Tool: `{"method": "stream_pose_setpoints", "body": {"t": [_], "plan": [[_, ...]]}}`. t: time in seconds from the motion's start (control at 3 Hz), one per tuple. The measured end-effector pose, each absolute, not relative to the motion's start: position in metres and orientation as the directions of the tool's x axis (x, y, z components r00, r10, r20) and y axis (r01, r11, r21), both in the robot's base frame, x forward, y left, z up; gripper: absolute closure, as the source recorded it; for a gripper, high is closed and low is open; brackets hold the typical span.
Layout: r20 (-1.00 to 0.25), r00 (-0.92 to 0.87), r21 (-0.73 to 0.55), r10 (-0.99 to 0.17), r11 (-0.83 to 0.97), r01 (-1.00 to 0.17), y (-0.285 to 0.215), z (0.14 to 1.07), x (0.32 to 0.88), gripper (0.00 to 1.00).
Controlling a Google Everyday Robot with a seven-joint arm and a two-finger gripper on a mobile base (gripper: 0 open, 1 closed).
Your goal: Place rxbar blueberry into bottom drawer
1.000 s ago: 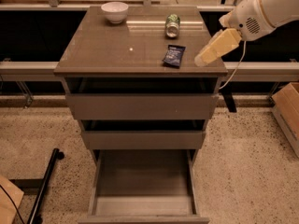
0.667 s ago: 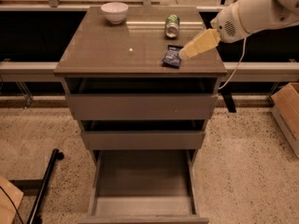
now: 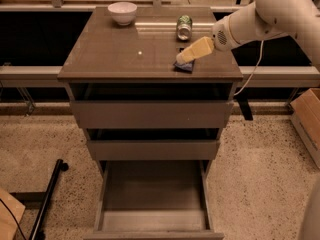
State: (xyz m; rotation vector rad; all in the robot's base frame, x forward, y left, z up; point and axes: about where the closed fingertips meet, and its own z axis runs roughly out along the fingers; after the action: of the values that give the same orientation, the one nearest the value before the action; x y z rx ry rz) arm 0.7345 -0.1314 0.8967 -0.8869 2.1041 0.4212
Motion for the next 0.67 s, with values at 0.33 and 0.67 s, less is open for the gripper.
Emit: {"method": "stream_pose_setpoints", "body": {"t": [0.33, 0.67], "plan": [[-0.794, -0.428, 0.026, -0.431, 0.68, -0.732, -0.117, 0.876, 0.736, 0.0], [-0.821, -0.424, 0.052, -0.383, 0.688, -0.724, -0.103, 0.851, 0.746, 0.0]]}}
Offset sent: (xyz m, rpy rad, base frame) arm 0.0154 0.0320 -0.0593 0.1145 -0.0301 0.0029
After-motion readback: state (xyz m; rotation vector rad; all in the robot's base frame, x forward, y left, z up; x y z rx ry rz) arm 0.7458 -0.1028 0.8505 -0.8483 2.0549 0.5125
